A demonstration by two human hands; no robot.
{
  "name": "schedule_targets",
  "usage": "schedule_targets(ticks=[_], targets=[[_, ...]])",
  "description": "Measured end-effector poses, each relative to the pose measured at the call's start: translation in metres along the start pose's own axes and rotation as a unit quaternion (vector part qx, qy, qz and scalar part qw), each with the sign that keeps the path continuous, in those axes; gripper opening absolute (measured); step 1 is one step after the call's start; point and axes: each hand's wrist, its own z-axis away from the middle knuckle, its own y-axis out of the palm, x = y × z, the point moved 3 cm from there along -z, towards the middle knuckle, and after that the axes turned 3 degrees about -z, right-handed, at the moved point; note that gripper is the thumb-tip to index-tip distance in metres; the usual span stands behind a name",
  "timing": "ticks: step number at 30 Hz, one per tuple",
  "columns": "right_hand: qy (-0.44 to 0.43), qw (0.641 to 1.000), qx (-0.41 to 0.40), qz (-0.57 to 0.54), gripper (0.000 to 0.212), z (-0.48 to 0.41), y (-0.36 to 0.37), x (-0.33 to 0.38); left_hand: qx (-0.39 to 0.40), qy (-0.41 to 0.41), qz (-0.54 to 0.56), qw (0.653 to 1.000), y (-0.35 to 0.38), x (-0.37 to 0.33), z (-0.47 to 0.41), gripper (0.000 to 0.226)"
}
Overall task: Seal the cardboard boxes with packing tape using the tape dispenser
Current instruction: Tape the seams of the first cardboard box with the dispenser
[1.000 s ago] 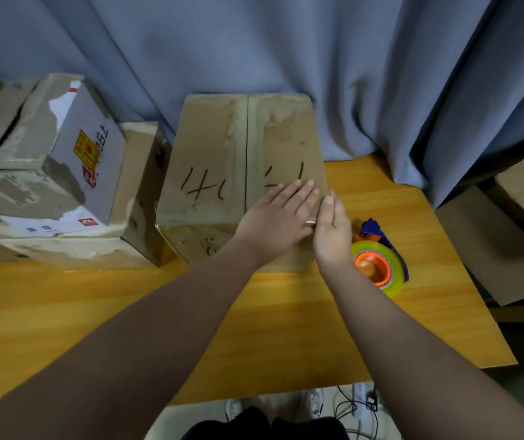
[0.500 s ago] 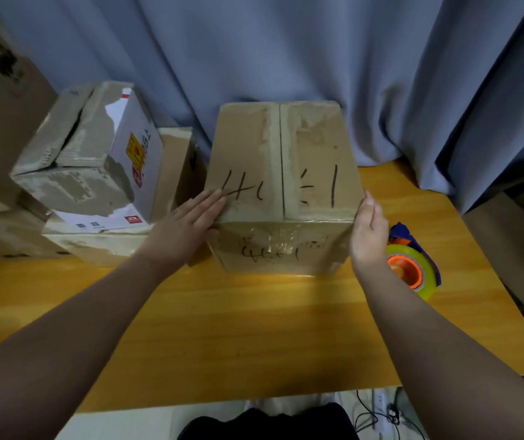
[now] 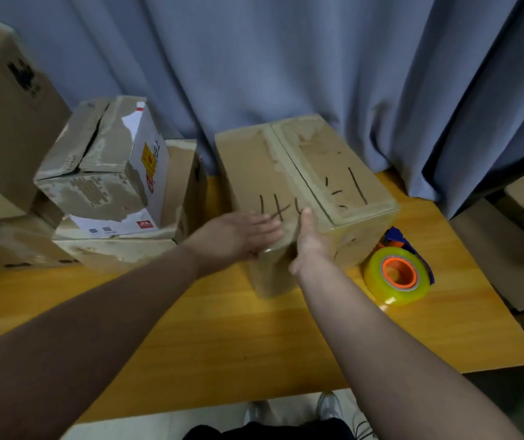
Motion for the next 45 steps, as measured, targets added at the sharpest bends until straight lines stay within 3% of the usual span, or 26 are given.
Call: schedule_targets(ticks=[4, 9, 12, 13, 15, 17, 24, 26, 29, 34, 36, 39, 43, 45], targets=[[-0.031, 0.999, 0.013, 0.036, 0.066, -0.006, -0.036, 0.013, 0.003, -0.020, 0.016, 1.000, 0.015, -0.058, -0.025, 0.062], [-0.067, 0.989, 0.033, 0.126, 0.069, -0.010, -0.065, 0.032, -0.014, 0.032, -0.019, 0.999, 0.024, -0.075, -0.043, 0.058], [-0.141, 0.967, 0.004, 0.212, 0.060, -0.014, -0.075, 0.046, 0.051, -0.082, -0.023, 0.995, 0.013, -0.029, -0.027, 0.074], [-0.194, 0.941, -0.022, 0.276, 0.054, -0.016, -0.079, 0.055, 0.070, -0.139, -0.032, 0.987, 0.010, -0.009, -0.017, 0.082], [-0.289, 0.853, -0.085, 0.426, 0.049, -0.020, -0.081, 0.075, 0.117, -0.247, -0.034, 0.961, 0.009, 0.028, 0.004, 0.089], [-0.330, 0.786, -0.125, 0.508, 0.048, -0.024, -0.077, 0.092, 0.144, -0.323, 0.024, 0.935, 0.011, 0.050, 0.017, 0.088], [-0.308, 0.684, -0.119, 0.651, 0.052, -0.014, -0.051, 0.088, 0.128, -0.360, 0.043, 0.923, 0.015, 0.060, 0.011, 0.100], [-0.291, 0.706, -0.074, 0.642, 0.060, -0.003, -0.041, 0.067, 0.124, -0.355, 0.017, 0.926, 0.006, 0.050, 0.013, 0.102], [-0.290, 0.776, 0.008, 0.561, 0.064, 0.009, -0.025, 0.035, 0.096, -0.296, -0.012, 0.950, -0.007, 0.017, 0.018, 0.093], [-0.367, 0.764, 0.019, 0.530, 0.053, -0.006, -0.022, 0.040, 0.071, -0.168, 0.040, 0.982, -0.011, 0.015, 0.045, 0.085], [-0.378, 0.760, 0.026, 0.528, 0.049, -0.011, -0.023, 0.043, 0.078, -0.125, -0.055, 0.988, -0.009, 0.029, 0.050, 0.084], [-0.405, 0.755, 0.032, 0.515, 0.046, -0.012, -0.023, 0.040, 0.091, -0.134, -0.159, 0.974, -0.006, 0.040, 0.035, 0.081], [-0.435, 0.771, 0.080, 0.458, 0.040, -0.019, -0.041, 0.051, 0.142, -0.110, -0.089, 0.980, -0.003, 0.045, 0.012, 0.075], [-0.458, 0.797, 0.072, 0.387, 0.047, -0.028, -0.057, 0.061, 0.076, -0.031, -0.046, 0.996, -0.011, 0.030, 0.006, 0.070]])
